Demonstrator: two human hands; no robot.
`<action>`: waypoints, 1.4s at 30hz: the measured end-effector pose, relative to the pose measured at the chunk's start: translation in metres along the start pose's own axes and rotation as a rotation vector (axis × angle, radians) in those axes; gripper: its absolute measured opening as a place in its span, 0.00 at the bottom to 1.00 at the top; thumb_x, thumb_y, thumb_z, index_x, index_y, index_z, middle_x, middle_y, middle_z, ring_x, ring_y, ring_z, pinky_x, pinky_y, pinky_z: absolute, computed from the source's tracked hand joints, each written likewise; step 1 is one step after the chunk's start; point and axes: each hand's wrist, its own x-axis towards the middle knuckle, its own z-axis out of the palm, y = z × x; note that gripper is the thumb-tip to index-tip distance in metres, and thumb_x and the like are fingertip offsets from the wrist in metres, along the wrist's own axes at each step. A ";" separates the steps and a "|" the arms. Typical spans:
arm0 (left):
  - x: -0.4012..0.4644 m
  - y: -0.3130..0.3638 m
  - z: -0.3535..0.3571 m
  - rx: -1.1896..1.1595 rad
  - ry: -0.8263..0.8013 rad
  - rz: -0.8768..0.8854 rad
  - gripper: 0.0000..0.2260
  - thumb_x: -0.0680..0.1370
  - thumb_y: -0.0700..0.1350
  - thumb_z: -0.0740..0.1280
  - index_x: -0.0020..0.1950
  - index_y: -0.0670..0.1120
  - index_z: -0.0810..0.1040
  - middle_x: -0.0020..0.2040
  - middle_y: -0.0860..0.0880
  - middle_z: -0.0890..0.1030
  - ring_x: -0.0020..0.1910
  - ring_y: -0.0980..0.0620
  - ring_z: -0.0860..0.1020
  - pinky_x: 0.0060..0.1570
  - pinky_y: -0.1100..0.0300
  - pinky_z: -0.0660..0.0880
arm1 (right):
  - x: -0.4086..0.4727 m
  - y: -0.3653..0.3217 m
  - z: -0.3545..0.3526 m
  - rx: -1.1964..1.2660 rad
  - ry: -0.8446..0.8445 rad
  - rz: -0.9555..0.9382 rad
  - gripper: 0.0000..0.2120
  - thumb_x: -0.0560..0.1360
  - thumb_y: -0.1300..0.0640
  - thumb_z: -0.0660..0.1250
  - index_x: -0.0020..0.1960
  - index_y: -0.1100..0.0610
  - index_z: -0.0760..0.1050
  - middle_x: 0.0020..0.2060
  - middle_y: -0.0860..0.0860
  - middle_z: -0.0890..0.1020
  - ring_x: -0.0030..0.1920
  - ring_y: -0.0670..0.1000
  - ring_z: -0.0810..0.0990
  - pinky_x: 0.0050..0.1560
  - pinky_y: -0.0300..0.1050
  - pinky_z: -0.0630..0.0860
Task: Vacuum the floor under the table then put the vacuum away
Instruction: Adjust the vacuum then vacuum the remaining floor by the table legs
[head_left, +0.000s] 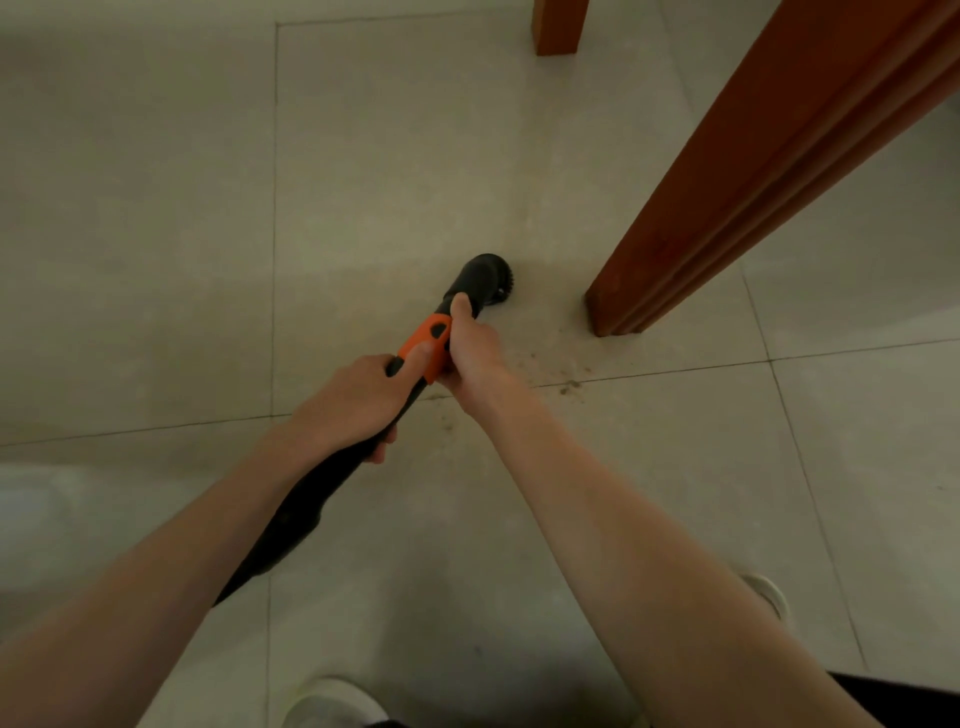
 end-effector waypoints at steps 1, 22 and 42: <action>-0.002 0.000 0.003 0.007 -0.007 0.005 0.22 0.79 0.63 0.51 0.46 0.45 0.72 0.30 0.44 0.77 0.19 0.51 0.74 0.23 0.62 0.71 | -0.001 0.003 -0.002 -0.005 0.010 0.011 0.26 0.80 0.43 0.54 0.65 0.63 0.68 0.52 0.58 0.78 0.54 0.59 0.79 0.54 0.54 0.79; -0.060 -0.097 -0.001 -0.119 -0.001 -0.097 0.17 0.79 0.61 0.52 0.46 0.50 0.72 0.28 0.45 0.78 0.21 0.49 0.76 0.25 0.59 0.75 | -0.032 0.083 0.043 -0.113 -0.193 0.129 0.24 0.80 0.45 0.57 0.63 0.64 0.70 0.55 0.61 0.79 0.53 0.58 0.79 0.51 0.51 0.79; -0.102 -0.160 0.025 -0.264 0.019 -0.176 0.17 0.77 0.62 0.55 0.49 0.50 0.73 0.28 0.47 0.74 0.24 0.51 0.71 0.25 0.60 0.71 | -0.068 0.144 0.035 -0.081 -0.250 0.186 0.19 0.76 0.51 0.68 0.58 0.65 0.73 0.48 0.60 0.81 0.46 0.55 0.81 0.47 0.47 0.80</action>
